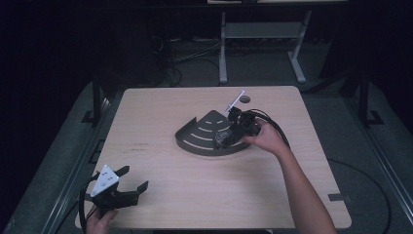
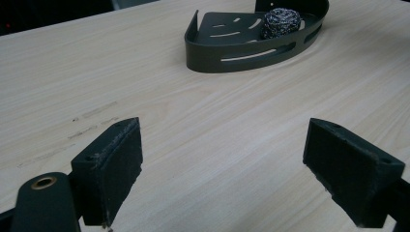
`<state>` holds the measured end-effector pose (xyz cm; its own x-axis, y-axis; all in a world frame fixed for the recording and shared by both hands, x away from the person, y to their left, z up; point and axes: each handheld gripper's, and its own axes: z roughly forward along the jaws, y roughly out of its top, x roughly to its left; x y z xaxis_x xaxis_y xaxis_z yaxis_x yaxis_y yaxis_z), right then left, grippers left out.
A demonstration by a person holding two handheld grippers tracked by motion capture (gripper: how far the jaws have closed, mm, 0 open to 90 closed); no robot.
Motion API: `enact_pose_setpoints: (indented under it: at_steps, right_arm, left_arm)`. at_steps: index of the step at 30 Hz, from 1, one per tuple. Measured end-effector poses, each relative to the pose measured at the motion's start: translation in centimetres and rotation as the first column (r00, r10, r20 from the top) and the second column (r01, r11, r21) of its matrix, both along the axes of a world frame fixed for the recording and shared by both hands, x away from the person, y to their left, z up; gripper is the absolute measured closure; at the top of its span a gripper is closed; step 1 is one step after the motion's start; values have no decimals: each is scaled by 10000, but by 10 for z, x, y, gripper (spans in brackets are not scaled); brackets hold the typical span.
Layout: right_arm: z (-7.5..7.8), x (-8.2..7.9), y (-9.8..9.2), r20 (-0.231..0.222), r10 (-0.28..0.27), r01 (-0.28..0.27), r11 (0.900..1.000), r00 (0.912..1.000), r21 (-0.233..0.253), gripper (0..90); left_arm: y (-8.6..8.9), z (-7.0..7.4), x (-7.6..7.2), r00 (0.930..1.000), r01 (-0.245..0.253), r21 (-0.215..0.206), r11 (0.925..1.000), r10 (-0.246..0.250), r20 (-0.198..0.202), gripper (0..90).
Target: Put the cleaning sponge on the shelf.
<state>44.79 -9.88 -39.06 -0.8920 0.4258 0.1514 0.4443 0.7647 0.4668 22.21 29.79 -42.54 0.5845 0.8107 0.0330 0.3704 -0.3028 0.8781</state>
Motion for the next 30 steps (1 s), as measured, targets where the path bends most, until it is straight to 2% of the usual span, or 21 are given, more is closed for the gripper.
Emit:
enact_pose_setpoints:
  at_steps: [12,19,30]
  right_arm:
    - [6,-15,-1,135,295,-296,9995,9995,75,177]
    - [7,-23,-6,125,274,-276,9995,9995,180,176]
    - [-4,-32,-13,-55,271,-270,9994,9996,195,176]
  left_arm:
    - [0,1,-1,10000,-23,-39,10000,23,57,132]
    - [0,1,-1,10000,-16,-43,10000,16,51,132]
    - [0,1,-1,10000,-28,-12,10000,28,45,132]
